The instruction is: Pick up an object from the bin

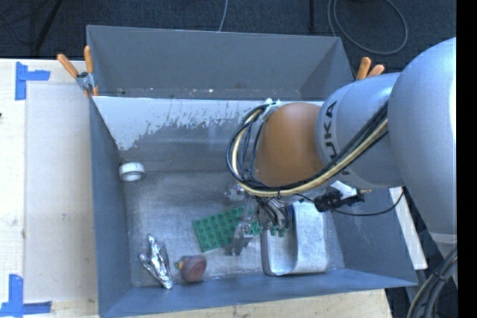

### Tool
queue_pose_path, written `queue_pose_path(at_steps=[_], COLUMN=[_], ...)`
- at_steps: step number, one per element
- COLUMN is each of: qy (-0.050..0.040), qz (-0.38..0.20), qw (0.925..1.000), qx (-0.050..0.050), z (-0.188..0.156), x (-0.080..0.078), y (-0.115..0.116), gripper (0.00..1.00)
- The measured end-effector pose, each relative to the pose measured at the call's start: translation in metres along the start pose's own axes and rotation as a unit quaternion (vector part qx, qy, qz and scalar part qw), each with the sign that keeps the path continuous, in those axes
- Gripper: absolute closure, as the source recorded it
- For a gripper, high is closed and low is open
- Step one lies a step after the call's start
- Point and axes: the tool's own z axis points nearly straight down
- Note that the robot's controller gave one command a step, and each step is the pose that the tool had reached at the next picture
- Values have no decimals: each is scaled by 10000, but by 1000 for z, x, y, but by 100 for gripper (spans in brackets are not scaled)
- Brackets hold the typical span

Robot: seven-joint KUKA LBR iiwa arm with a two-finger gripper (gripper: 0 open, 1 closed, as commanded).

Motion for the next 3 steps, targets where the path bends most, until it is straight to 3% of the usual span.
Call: queue_pose_path(at_steps=[1, 3], qy=[-6, 7], qz=[3, 25], qw=[10000, 10000], qx=[-4, 6], z=[-2, -32], x=[-1, -1], y=[0, 0], gripper=[100, 100])
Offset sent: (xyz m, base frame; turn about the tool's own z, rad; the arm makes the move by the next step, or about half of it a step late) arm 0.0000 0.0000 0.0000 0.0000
